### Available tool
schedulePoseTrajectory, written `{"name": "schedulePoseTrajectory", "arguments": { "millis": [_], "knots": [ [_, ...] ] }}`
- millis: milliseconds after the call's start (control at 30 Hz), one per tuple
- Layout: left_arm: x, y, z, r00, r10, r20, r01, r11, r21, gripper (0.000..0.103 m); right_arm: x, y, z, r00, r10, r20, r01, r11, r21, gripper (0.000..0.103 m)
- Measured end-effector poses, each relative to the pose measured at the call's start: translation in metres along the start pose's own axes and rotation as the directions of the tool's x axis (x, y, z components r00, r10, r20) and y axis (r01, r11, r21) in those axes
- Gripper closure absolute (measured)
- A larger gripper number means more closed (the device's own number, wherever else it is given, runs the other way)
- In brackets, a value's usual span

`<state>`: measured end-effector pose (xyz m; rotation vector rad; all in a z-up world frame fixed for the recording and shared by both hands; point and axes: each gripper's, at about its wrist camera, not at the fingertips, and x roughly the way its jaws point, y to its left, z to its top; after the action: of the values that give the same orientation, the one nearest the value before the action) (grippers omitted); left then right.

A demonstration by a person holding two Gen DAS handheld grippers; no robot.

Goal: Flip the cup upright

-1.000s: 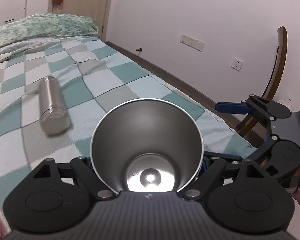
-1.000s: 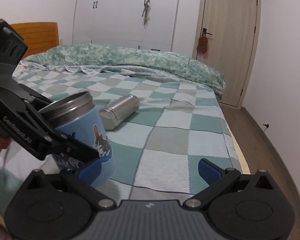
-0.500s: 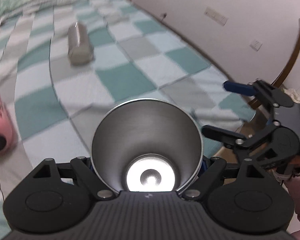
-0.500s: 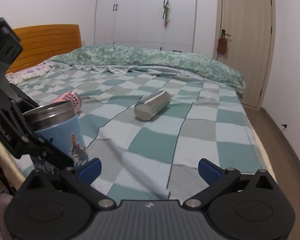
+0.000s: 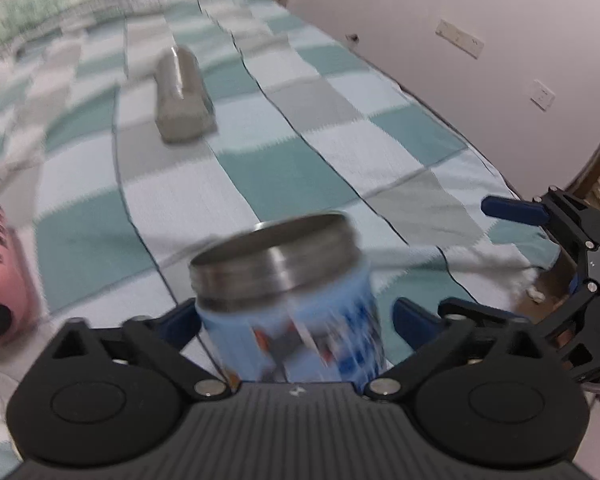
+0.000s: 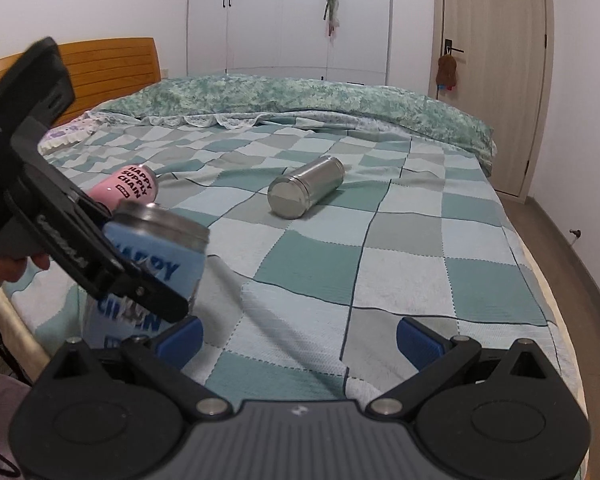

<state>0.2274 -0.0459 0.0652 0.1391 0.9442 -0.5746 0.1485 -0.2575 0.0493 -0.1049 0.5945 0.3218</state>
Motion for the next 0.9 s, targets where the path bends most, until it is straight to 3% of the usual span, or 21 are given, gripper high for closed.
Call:
{"name": "schedulePoseTrajectory", "arguments": {
  "millis": [133,300,500,733,900],
  "knots": [
    [-0.023,-0.003,-0.007,0.989,0.110,0.101,-0.112,0.993,0.024,0.000,-0.001,0.004,0.004,1.000,0.006,0.013,-0.006,1.000,0.000,0.000],
    [-0.062,0.008,-0.022,0.962,0.150,0.228,-0.150,0.989,-0.016,0.000,-0.010,0.022,0.016,0.999,0.015,0.037,-0.015,1.000,-0.017,0.000],
    [-0.098,0.028,-0.049,0.905,0.224,0.362,-0.219,0.974,-0.058,0.000,-0.016,0.053,0.034,0.999,0.016,0.043,-0.014,0.999,-0.039,0.000],
    [-0.103,0.054,-0.075,0.861,0.269,0.432,-0.257,0.962,-0.087,0.000,-0.004,0.090,0.054,1.000,-0.007,-0.010,0.006,0.999,-0.046,0.000],
    [-0.096,0.067,-0.088,0.841,0.291,0.456,-0.285,0.955,-0.082,0.000,0.016,0.110,0.061,0.997,-0.015,-0.076,0.012,0.999,-0.029,0.000]
  ]
}}
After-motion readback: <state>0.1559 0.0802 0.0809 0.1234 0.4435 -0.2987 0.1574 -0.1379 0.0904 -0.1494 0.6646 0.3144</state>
